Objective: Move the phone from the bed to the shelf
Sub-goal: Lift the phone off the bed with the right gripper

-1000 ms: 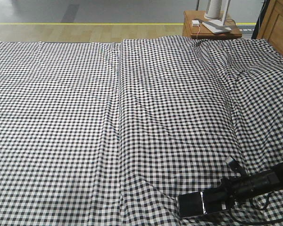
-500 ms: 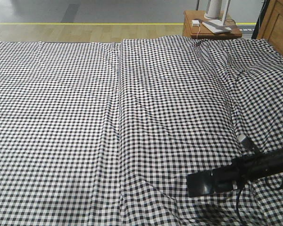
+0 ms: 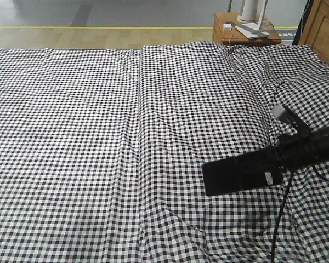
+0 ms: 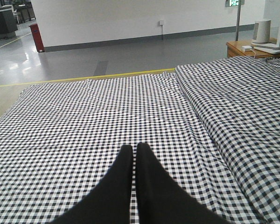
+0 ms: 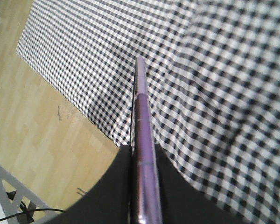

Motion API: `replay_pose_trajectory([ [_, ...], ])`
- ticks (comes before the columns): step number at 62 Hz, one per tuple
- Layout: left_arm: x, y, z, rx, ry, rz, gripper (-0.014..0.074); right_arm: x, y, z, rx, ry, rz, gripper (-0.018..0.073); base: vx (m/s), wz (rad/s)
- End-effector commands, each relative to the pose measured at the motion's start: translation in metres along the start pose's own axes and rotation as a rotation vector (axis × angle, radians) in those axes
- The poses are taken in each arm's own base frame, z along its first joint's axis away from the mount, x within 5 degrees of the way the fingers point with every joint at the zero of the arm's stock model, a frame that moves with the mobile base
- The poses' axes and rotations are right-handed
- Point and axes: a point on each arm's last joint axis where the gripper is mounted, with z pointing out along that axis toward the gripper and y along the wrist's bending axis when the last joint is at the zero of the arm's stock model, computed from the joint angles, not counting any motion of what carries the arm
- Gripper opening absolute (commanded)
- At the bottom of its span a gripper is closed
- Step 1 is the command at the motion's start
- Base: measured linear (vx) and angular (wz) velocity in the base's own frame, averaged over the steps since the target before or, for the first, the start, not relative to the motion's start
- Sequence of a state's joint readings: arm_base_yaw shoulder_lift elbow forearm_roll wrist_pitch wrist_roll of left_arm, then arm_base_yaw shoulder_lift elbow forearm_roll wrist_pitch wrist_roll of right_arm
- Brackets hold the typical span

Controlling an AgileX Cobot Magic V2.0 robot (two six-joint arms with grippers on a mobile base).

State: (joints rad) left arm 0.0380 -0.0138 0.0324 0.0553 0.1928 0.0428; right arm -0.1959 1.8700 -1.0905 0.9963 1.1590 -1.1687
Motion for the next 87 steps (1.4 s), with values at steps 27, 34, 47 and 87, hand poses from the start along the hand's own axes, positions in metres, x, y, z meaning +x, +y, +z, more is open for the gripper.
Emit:
replay_pose_trajectory([
  [27, -0.015, 0.001, -0.003, -0.005, -0.108, -0.009, 0.0001, -0.008, 0.207, -0.015, -0.224, -0.016, -0.475, -0.0001, 0.0, 0.0],
  [34, -0.015, 0.001, -0.003, -0.005, -0.108, -0.009, 0.0001, 0.0, 0.232, -0.015, -0.259, -0.007, -0.545, -0.0001, 0.0, 0.0],
  [47, -0.015, 0.001, -0.003, -0.005, -0.108, -0.009, 0.0001, 0.008, 0.256, -0.013, -0.319, -0.006, -0.594, -0.0001, 0.0, 0.0],
  [87, -0.015, 0.001, -0.003, -0.005, -0.108, -0.009, 0.0001, 0.008, 0.258, -0.013, -0.333, -0.013, -0.591, -0.0001, 0.0, 0.0],
])
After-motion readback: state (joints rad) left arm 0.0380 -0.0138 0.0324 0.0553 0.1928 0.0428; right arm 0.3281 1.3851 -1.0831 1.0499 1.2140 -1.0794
